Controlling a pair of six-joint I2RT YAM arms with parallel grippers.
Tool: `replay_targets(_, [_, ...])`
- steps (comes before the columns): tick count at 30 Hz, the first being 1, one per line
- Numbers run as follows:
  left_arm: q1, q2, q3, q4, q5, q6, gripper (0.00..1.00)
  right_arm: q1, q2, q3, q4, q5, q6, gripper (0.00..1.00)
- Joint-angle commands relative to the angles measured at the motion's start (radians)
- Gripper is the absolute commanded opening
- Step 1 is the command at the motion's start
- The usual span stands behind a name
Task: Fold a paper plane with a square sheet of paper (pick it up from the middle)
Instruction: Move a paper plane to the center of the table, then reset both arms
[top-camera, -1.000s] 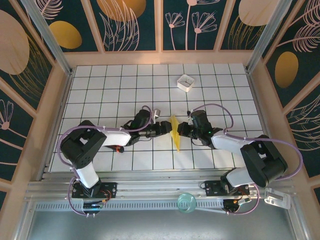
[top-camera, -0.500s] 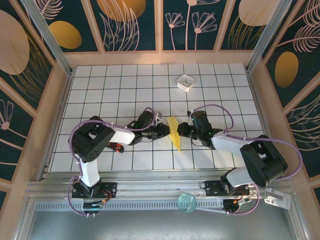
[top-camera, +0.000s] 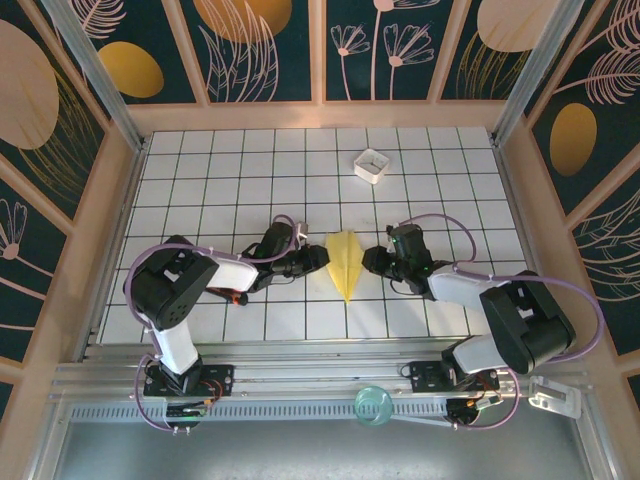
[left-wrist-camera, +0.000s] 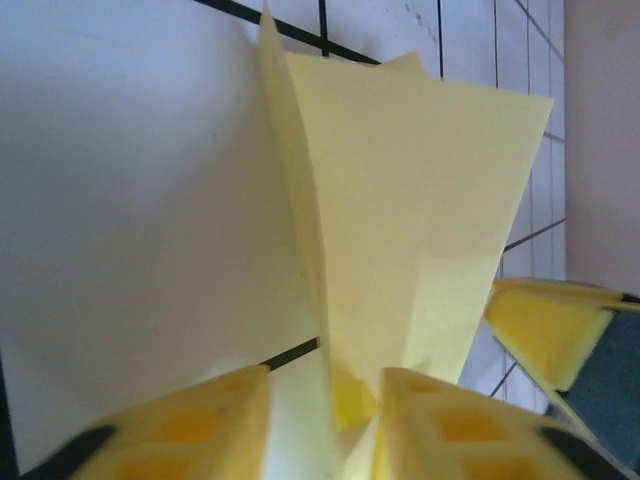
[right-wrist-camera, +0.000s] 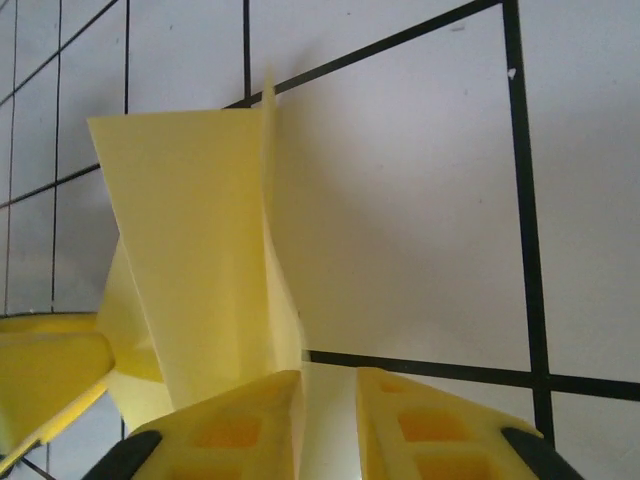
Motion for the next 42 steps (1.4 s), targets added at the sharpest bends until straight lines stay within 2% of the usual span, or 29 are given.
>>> replay_targets(1, [0.023, -0.074, -0.028, -0.046, -0.062, 0.044, 0.50, -0.028, -0.067, 0.013, -0.022, 0.013, -0.033, 0.38])
replay_targets(4, [0.063, -0.203, -0.067, -0.095, -0.148, 0.105, 0.59, -0.078, -0.151, 0.020, -0.058, 0.040, -0.067, 0.48])
replay_targets(8, [0.164, -0.359, -0.081, -0.219, -0.316, 0.232, 0.69, -0.135, -0.214, 0.076, -0.143, 0.232, -0.133, 0.60])
replay_targets(10, [0.226, -0.439, -0.085, -0.264, -0.438, 0.327, 0.76, -0.168, -0.212, 0.113, -0.168, 0.404, -0.189, 0.69])
replay_targets(13, [0.316, -0.518, -0.086, -0.291, -0.604, 0.453, 0.88, -0.225, -0.181, 0.159, -0.173, 0.668, -0.279, 0.75])
replay_targets(14, [0.347, -0.537, -0.086, -0.299, -0.667, 0.494, 0.93, -0.242, -0.171, 0.161, -0.150, 0.763, -0.322, 0.82])
replay_targets(16, [0.392, -0.563, -0.089, -0.293, -0.796, 0.575, 0.98, -0.279, -0.145, 0.149, -0.088, 0.883, -0.389, 0.87])
replay_targets(18, [0.430, -0.570, -0.123, -0.214, -0.904, 0.675, 0.99, -0.339, -0.107, 0.124, -0.023, 0.861, -0.392, 0.88])
replay_targets(21, [0.489, -0.522, -0.177, -0.070, -0.954, 0.784, 0.99, -0.382, -0.037, 0.057, 0.158, 0.844, -0.437, 0.88])
replay_targets(25, [0.571, -0.388, -0.236, 0.136, -0.870, 0.820, 0.99, -0.396, 0.027, -0.124, 0.625, 0.722, -0.548, 0.88])
replay_targets(26, [0.595, -0.354, -0.261, 0.218, -0.822, 0.801, 0.99, -0.398, 0.024, -0.123, 0.621, 0.704, -0.551, 0.88])
replay_targets(28, [0.619, -0.336, -0.271, 0.288, -0.748, 0.789, 0.99, -0.417, 0.027, -0.159, 0.736, 0.638, -0.579, 0.88])
replay_targets(29, [0.625, -0.327, -0.280, 0.329, -0.723, 0.830, 0.99, -0.431, 0.030, -0.177, 0.797, 0.609, -0.585, 0.88])
replay_targets(31, [0.635, -0.318, -0.292, 0.395, -0.733, 0.850, 0.99, -0.472, 0.050, -0.212, 0.894, 0.537, -0.556, 0.88])
replay_targets(32, [0.645, -0.305, -0.327, 0.486, -0.708, 0.857, 0.99, -0.497, 0.085, -0.242, 0.982, 0.482, -0.542, 0.88])
replay_targets(37, [0.659, -0.303, -0.413, 0.636, -0.602, 0.878, 0.99, -0.488, 0.103, -0.223, 0.963, 0.428, -0.573, 0.87])
replay_targets(39, [0.657, -0.255, -0.479, 0.814, -0.585, 0.891, 0.99, -0.482, 0.110, -0.223, 0.975, 0.423, -0.585, 0.87])
replay_targets(40, [0.659, -0.255, -0.489, 0.816, -0.598, 0.880, 0.99, -0.482, 0.114, -0.216, 0.964, 0.423, -0.585, 0.88])
replay_targets(41, [0.659, -0.281, -0.468, 0.737, -0.608, 0.879, 0.99, -0.481, 0.115, -0.213, 0.960, 0.422, -0.584, 0.88])
replay_targets(42, [0.659, -0.268, -0.470, 0.758, -0.610, 0.882, 0.99, -0.482, 0.115, -0.213, 0.959, 0.422, -0.585, 0.88])
